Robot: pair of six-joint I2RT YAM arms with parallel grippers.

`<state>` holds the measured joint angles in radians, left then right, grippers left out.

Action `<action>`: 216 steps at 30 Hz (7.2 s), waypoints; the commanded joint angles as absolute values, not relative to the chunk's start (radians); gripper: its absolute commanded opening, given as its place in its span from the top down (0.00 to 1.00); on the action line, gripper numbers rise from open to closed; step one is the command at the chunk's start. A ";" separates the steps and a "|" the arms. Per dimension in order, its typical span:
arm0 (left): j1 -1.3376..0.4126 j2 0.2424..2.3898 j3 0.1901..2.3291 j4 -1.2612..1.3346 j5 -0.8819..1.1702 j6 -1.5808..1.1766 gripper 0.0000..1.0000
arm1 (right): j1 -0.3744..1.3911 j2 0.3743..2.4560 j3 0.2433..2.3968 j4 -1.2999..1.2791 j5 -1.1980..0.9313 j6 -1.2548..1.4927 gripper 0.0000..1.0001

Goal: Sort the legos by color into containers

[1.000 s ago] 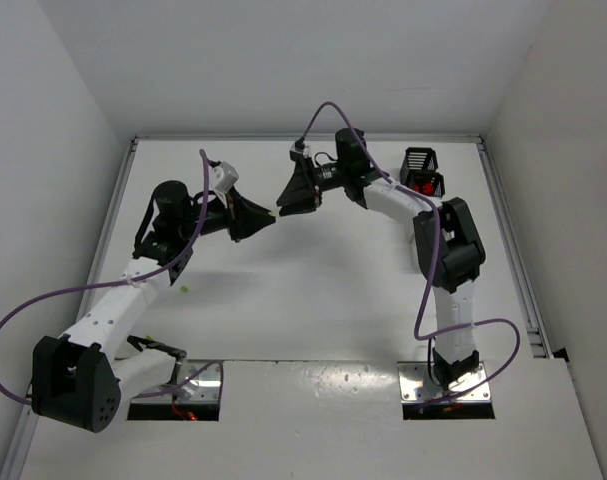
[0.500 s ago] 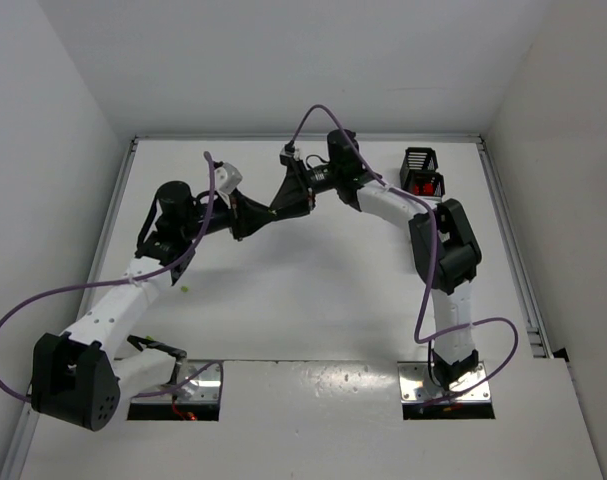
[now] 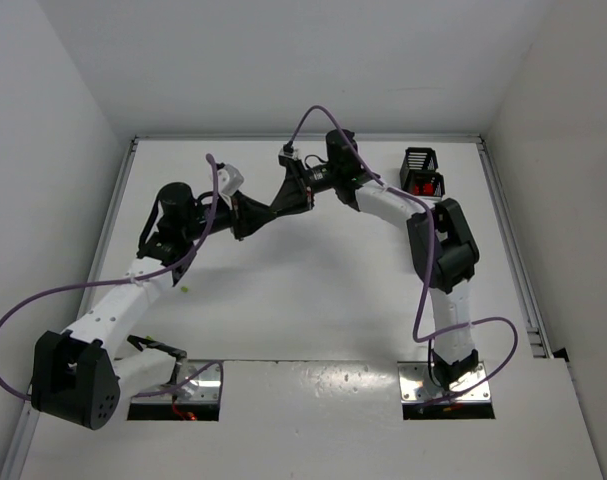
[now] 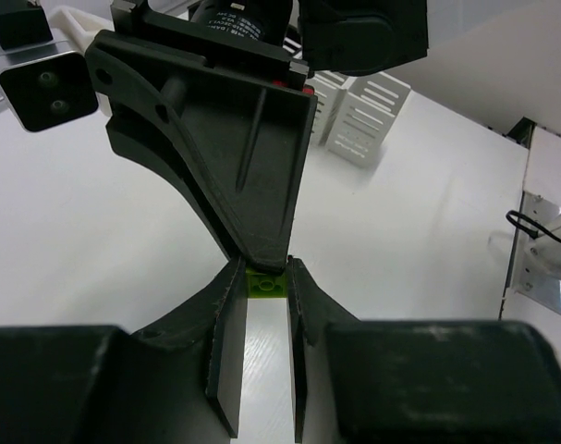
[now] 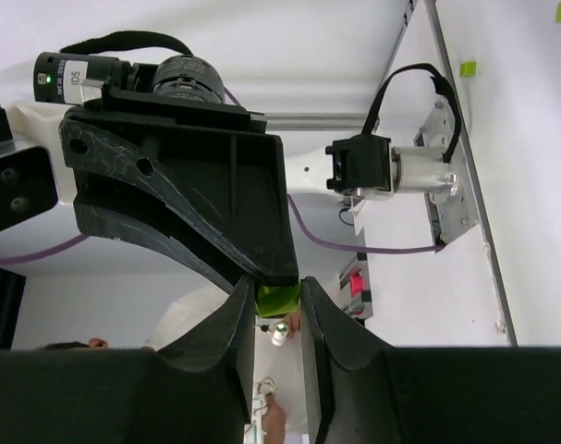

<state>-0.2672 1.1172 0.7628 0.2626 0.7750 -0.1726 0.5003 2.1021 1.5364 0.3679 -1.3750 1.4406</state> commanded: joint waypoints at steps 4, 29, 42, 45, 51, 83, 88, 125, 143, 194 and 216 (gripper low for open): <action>-0.278 1.117 0.744 0.284 0.693 -0.141 0.63 | 0.526 2.100 1.576 0.437 -1.420 1.454 1.00; -0.169 1.103 1.031 -0.564 0.238 0.113 0.00 | -0.294 1.546 1.291 -0.667 -0.801 0.406 1.00; -0.084 1.123 0.965 -0.698 0.058 0.153 0.00 | -0.281 1.580 1.362 -0.701 -0.157 0.129 1.00; -0.060 1.135 0.974 -0.710 0.078 0.164 0.00 | -0.281 1.634 1.405 -0.677 -0.156 0.120 1.00; -0.019 1.180 0.994 -0.764 0.078 0.225 0.00 | -0.252 1.715 1.480 -0.676 -0.146 0.089 1.00; 0.192 1.385 0.965 -0.985 0.192 0.537 0.30 | -0.032 1.767 1.447 -0.629 0.092 -0.040 0.74; 0.192 1.433 0.965 -0.965 0.210 0.548 0.31 | -0.032 1.758 1.447 -0.629 0.092 -0.040 0.70; 0.511 1.316 0.914 -1.279 -0.037 0.543 0.41 | -0.012 2.016 1.841 -0.879 -0.051 -0.011 0.59; 0.545 1.459 0.795 -1.094 -0.082 0.659 0.49 | -0.003 2.036 1.875 -0.888 -0.051 -0.011 0.59; 0.299 1.657 0.660 -0.810 -0.078 0.678 0.62 | 0.015 2.046 1.919 -0.946 -0.032 -0.029 0.59; 0.279 1.362 1.120 -0.973 0.804 0.722 0.92 | 0.063 1.907 1.704 -0.992 -0.693 0.015 0.59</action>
<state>0.2962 1.4044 1.0828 -0.9241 0.4110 0.6758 0.0570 1.9877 1.7363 -0.9817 -0.4416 -0.0177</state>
